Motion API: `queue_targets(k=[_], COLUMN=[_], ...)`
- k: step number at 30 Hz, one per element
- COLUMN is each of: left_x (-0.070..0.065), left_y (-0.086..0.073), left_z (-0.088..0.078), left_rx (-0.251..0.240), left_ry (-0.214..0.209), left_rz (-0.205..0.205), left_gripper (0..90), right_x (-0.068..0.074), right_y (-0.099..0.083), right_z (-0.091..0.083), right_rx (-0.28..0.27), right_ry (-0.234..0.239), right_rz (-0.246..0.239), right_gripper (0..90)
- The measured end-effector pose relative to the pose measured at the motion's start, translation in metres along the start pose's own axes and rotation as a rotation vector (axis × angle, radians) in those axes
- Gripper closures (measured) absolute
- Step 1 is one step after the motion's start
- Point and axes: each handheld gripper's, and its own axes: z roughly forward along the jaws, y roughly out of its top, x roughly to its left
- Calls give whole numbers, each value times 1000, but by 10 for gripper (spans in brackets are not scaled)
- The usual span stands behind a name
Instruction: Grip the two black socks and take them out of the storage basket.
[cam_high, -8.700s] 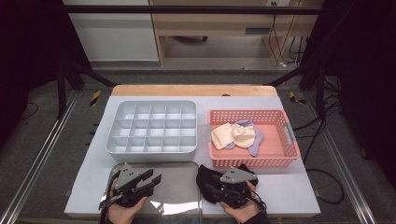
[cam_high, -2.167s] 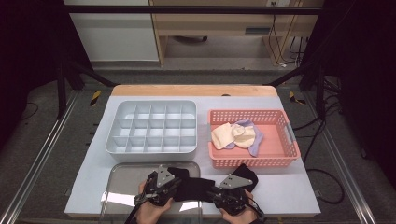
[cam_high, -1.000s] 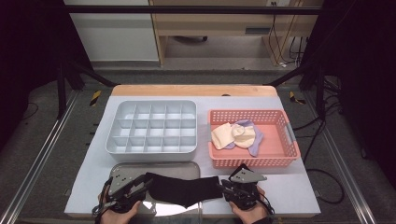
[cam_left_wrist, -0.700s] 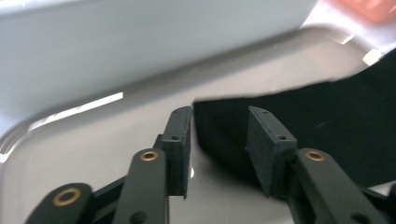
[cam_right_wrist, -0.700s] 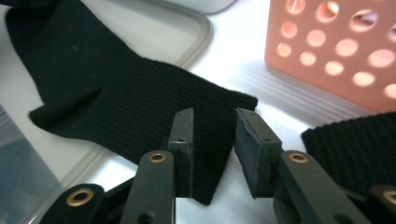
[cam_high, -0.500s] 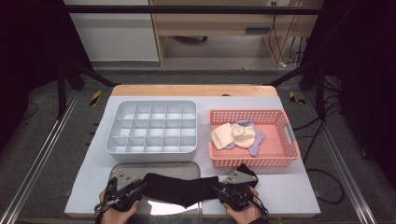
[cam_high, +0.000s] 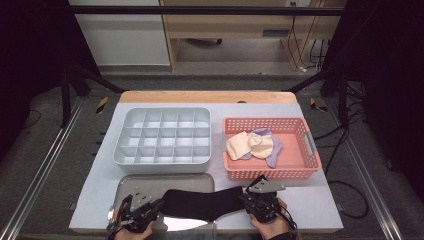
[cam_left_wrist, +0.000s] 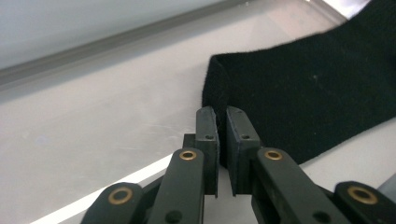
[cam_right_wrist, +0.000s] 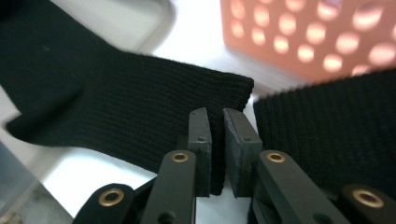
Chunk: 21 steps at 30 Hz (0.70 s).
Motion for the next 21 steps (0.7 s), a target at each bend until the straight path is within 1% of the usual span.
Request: queue_targets(k=[1,3,5,6,8,9,11,12,13,14,15,16,18,19,21], left_x=[0,2,4,5,7,8,12,13,15,15,17,17,17,17,17], left_y=[0,0,1,2,4,5,7,7,8,8,7,7,6,6,6], left_z=[0,-1,-2,-3,-6,-8,-11,-12,-11,-11,-10,-8,-6,-5,-4], left_rx=[0,-9,-16,-25,-56,-68,-95,-104,-110,-110,-105,-99,-96,-86,-83], left_ry=[0,1,7,9,9,9,14,14,5,5,-5,-8,-11,-13,-14], left_rz=[2,1,-7,-13,-30,-31,-32,-41,-46,-46,-52,-54,-50,-43,-37], left_gripper=[824,804,728,683,636,608,577,556,552,535,530,526,525,525,524], right_x=[0,2,1,0,-3,-7,-16,-22,-26,-26,-37,-39,-41,-42,-41], right_y=[-1,0,3,4,7,9,10,10,9,9,4,3,0,0,-1], right_z=[3,2,-5,-11,-21,-29,-41,-47,-50,-50,-55,-55,-53,-51,-46], right_rx=[15,4,-48,-80,-134,-166,-212,-230,-236,-236,-240,-240,-228,-223,-204], right_ry=[0,8,28,36,27,10,-12,-26,-39,-39,-64,-63,-64,-69,-68], right_rz=[0,-6,-13,-11,-7,1,22,36,41,41,61,72,75,73,70], right_gripper=[800,786,751,738,727,725,728,729,729,729,724,721,699,695,670])
